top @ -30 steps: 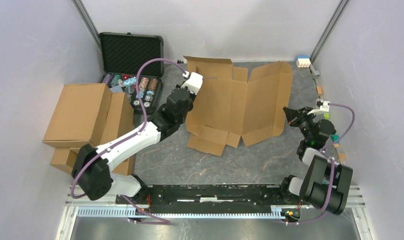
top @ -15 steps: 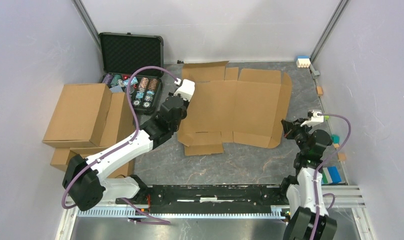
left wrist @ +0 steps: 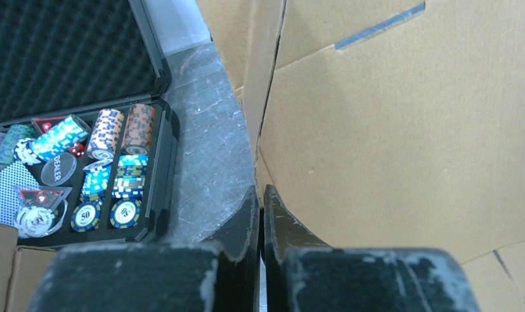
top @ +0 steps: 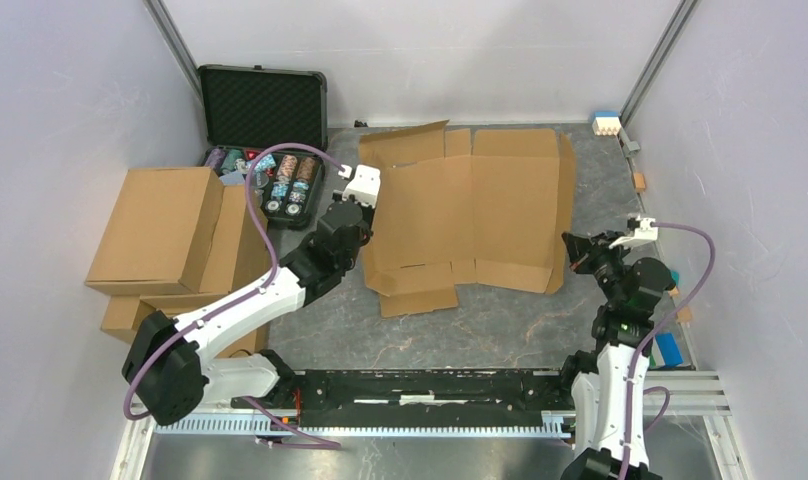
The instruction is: Fold the paper box
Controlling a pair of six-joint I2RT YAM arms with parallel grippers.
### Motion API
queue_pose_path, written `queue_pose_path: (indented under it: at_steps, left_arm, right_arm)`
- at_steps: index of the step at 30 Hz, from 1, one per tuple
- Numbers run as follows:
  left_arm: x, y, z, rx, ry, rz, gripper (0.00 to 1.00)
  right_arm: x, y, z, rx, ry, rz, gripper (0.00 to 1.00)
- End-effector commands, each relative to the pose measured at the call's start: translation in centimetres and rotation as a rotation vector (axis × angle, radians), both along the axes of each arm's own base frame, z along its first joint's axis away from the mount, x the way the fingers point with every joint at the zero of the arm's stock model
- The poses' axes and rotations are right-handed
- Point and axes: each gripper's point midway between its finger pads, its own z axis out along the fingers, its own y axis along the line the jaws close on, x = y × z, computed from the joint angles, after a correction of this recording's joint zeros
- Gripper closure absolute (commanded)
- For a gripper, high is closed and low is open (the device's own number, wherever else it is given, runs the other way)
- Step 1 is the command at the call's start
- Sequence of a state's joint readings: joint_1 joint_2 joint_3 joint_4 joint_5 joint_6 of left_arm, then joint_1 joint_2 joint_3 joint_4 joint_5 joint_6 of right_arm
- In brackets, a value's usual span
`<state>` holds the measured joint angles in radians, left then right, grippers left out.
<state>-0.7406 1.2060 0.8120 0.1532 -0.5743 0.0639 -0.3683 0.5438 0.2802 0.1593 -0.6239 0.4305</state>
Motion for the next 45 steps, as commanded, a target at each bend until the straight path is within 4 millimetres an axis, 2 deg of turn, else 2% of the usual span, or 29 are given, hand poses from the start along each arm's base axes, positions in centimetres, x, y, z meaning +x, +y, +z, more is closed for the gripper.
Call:
queue_pose_path:
  at_steps: [1,4,7,9,14,16,18,21,24,26,28,33,35,37,39,42,45]
  left_arm:
    - [-0.6,-1.5,2.0,-0.096,-0.096,-0.063,0.98]
    - [-1.3,-0.7,2.1,-0.059,-0.155,-0.044,0.98]
    - [-2.0,0.0,2.4,-0.044,-0.203,-0.042,0.98]
    - [-2.2,0.3,2.8,-0.027,-0.215,-0.047,0.98]
    - [-2.4,0.3,3.4,-0.026,-0.222,-0.06,0.98]
    - [-2.8,0.0,3.6,-0.057,-0.237,-0.086,0.98]
    - [-3.2,-0.3,3.3,-0.073,-0.258,-0.118,0.98]
    - [-3.8,-0.7,2.6,-0.065,-0.273,-0.172,0.98]
    - [-4.3,-1.5,1.7,-0.046,-0.266,-0.239,0.93]
    - [-4.4,-1.5,1.6,-0.038,-0.266,-0.247,0.94]
    - [-4.4,-1.4,1.5,-0.032,-0.27,-0.243,0.94]
    - [-4.4,-1.6,1.6,-0.029,-0.282,-0.254,0.95]
    - [-4.3,-1.7,1.5,-0.025,-0.283,-0.254,0.95]
    - [-4.1,-1.5,1.3,-0.02,-0.277,-0.238,0.95]
    - [-3.9,-1.3,1.0,-0.013,-0.268,-0.223,0.95]
    - [-3.9,-0.9,0.7,-0.017,-0.274,-0.204,0.96]
    - [-4.1,-0.7,0.6,-0.035,-0.295,-0.201,0.96]
  right_arm:
    - [0.2,1.2,6.1,0.093,-0.071,0.047,1.0]
    - [-0.1,1.6,6.6,0.115,-0.026,0.062,1.0]
    - [-0.8,1.9,5.5,0.096,0.027,0.066,1.0]
    - [-1.3,1.6,4.1,0.033,0.063,0.033,1.0]
    - [-3.0,1.3,-1.4,0.024,0.139,-0.025,1.0]
    - [-3.5,1.3,-3.2,0.035,0.157,-0.04,0.94]
    - [-3.7,1.1,-4.3,0.026,0.162,-0.054,0.92]
    - [-3.7,0.1,-5.9,-0.015,0.175,-0.104,0.81]
    - [-3.7,-0.9,-7.8,-0.06,0.221,-0.142,0.79]
    - [-3.6,-1.0,-8.8,-0.052,0.242,-0.145,0.77]
    - [-3.3,-1.1,-9.3,-0.044,0.245,-0.145,0.65]
    - [-2.4,-0.5,-8.1,-0.074,0.173,-0.084,0.39]
    - [-2.1,0.0,-7.8,-0.085,0.133,-0.046,0.23]
    - [-2.2,0.5,-8.3,-0.098,0.119,-0.014,0.11]
    - [-2.2,-0.1,-9.6,-0.108,0.148,-0.047,0.02]
    - [-2.4,-0.8,-11.3,-0.114,0.191,-0.082,0.02]
    - [-2.5,-0.4,-12.1,-0.104,0.204,-0.058,0.02]
